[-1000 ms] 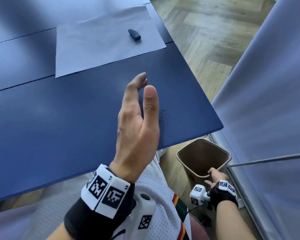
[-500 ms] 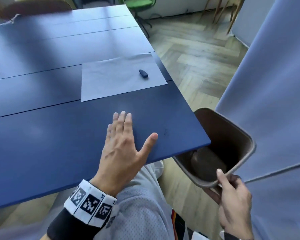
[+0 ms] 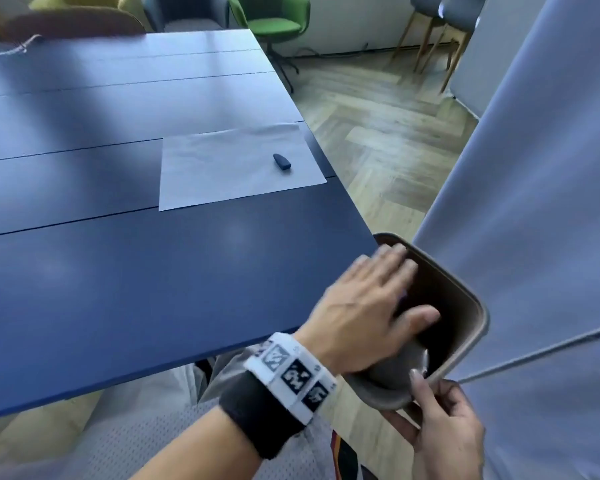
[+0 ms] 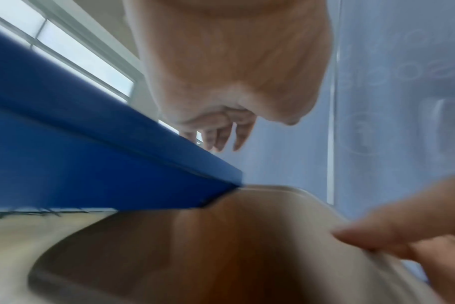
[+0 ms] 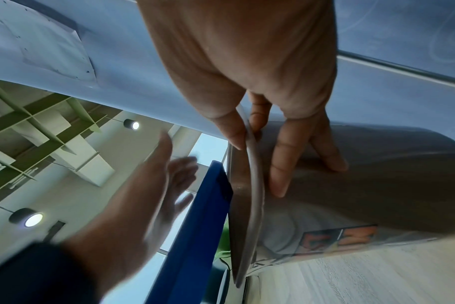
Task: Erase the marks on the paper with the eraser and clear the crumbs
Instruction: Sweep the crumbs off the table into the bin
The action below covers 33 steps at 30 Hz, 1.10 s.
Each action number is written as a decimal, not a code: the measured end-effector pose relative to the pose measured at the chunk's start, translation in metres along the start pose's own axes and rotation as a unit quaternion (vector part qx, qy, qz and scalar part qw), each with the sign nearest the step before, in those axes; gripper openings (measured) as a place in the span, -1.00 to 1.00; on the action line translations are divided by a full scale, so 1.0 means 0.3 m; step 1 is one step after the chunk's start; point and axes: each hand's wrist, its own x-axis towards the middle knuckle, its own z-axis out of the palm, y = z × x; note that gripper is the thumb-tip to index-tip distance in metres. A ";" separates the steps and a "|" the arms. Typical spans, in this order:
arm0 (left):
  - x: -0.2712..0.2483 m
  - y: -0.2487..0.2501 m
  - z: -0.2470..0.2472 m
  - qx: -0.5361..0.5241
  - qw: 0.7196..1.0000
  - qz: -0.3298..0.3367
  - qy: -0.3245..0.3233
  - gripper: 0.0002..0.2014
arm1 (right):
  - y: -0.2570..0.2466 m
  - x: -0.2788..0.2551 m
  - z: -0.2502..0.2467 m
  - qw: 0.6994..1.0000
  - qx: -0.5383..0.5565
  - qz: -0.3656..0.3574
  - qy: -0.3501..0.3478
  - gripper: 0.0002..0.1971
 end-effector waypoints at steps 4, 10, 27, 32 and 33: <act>-0.073 -0.124 -0.073 0.081 0.951 -0.298 0.016 -0.02 | 0.006 -0.006 -0.006 1.000 -0.006 -0.015 -0.005 -0.77; -0.009 0.031 0.048 0.072 0.988 -0.115 -0.079 0.10 | 0.014 -0.011 0.012 1.000 0.003 0.003 -0.011 -0.77; -0.081 0.011 0.006 0.092 0.947 -0.296 -0.079 0.09 | 0.031 -0.011 0.009 1.000 -0.013 -0.014 -0.024 -0.78; 0.062 0.147 0.063 -0.004 0.990 -0.009 -0.144 0.00 | 0.010 -0.014 0.013 1.000 -0.009 -0.003 -0.026 -0.81; 0.053 0.149 0.036 -0.039 0.993 -0.014 -0.115 -0.05 | 0.013 -0.009 0.012 1.000 -0.009 -0.003 -0.024 -0.80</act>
